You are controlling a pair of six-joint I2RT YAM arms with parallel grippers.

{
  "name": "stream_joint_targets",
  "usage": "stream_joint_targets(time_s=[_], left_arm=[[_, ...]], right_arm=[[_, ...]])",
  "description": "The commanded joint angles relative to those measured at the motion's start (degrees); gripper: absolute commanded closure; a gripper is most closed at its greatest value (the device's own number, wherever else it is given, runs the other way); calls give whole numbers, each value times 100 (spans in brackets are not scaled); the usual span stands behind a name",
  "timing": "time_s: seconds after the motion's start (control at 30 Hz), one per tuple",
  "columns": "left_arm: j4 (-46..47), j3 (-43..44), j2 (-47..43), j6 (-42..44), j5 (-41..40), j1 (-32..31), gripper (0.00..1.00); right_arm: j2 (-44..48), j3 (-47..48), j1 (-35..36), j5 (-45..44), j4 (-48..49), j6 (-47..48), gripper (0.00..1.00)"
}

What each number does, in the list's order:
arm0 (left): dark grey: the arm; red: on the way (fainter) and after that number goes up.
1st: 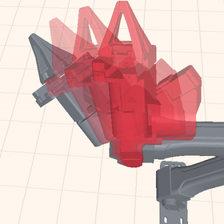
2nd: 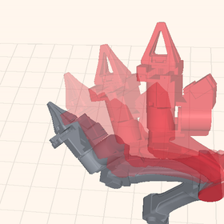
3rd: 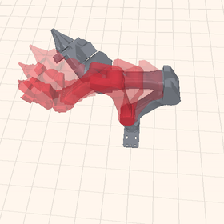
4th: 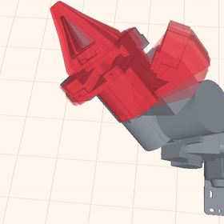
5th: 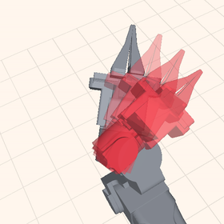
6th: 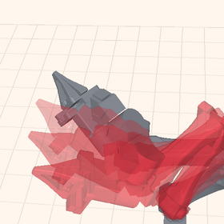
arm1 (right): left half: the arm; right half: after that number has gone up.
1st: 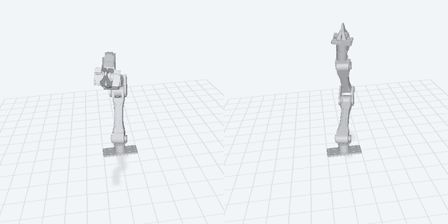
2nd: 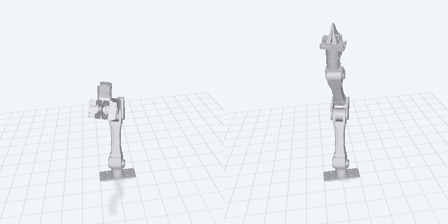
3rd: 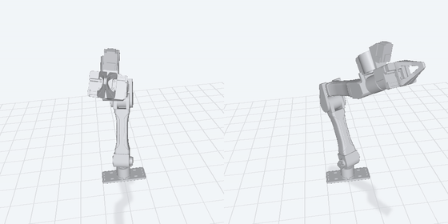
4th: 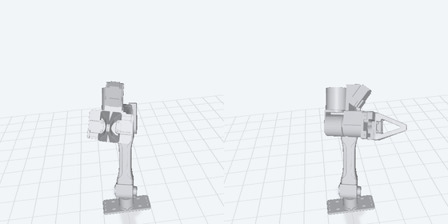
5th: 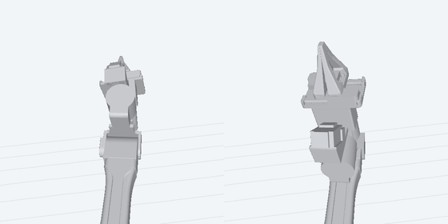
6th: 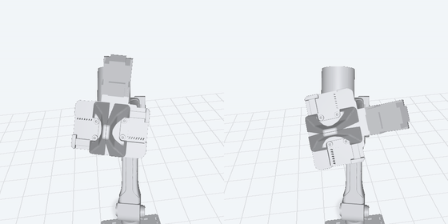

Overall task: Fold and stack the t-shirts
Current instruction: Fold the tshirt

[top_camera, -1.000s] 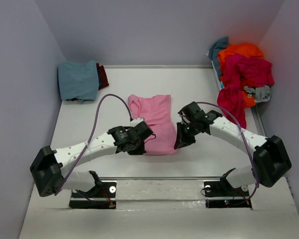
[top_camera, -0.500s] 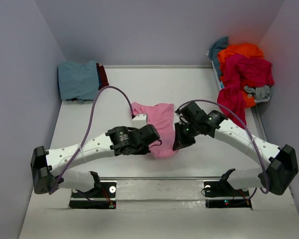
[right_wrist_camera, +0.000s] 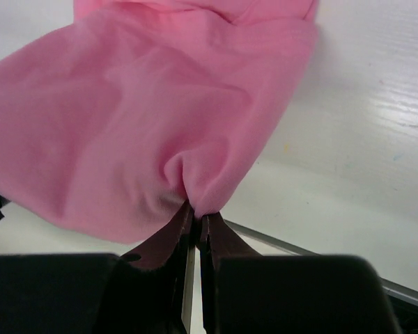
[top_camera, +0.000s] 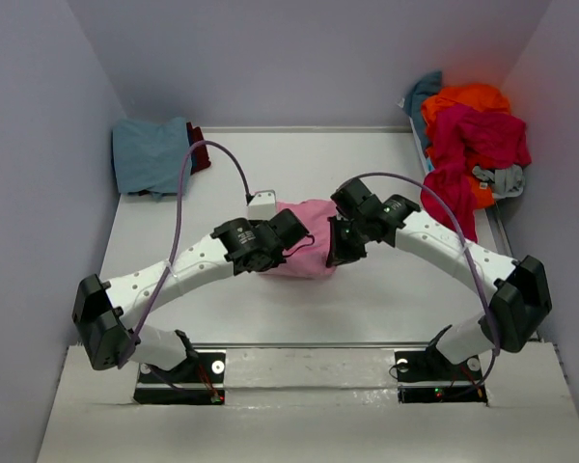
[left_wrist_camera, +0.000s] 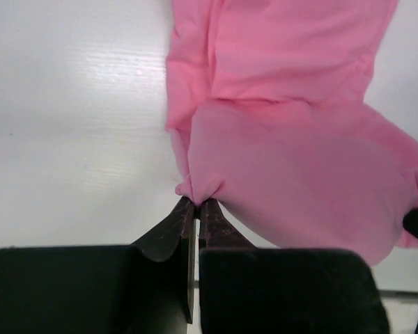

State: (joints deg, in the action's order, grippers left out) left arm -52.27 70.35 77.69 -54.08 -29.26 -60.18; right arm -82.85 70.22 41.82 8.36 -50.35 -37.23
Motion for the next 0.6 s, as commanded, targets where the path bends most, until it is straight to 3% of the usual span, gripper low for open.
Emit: stream_joint_targets(time_s=[0.0,0.3,0.57], left_arm=[[427,304,27,705,-537,690,94],[1148,699,562,1803,-511,1553,94],[1816,1235,1502,2262,-256,2080,94]], right_arm=[[-432,851,45,-711,166,14,93],[-1303,1872,-419,-1012,95,304,93],[-1919,2382,-790,-1100,174,366,93]])
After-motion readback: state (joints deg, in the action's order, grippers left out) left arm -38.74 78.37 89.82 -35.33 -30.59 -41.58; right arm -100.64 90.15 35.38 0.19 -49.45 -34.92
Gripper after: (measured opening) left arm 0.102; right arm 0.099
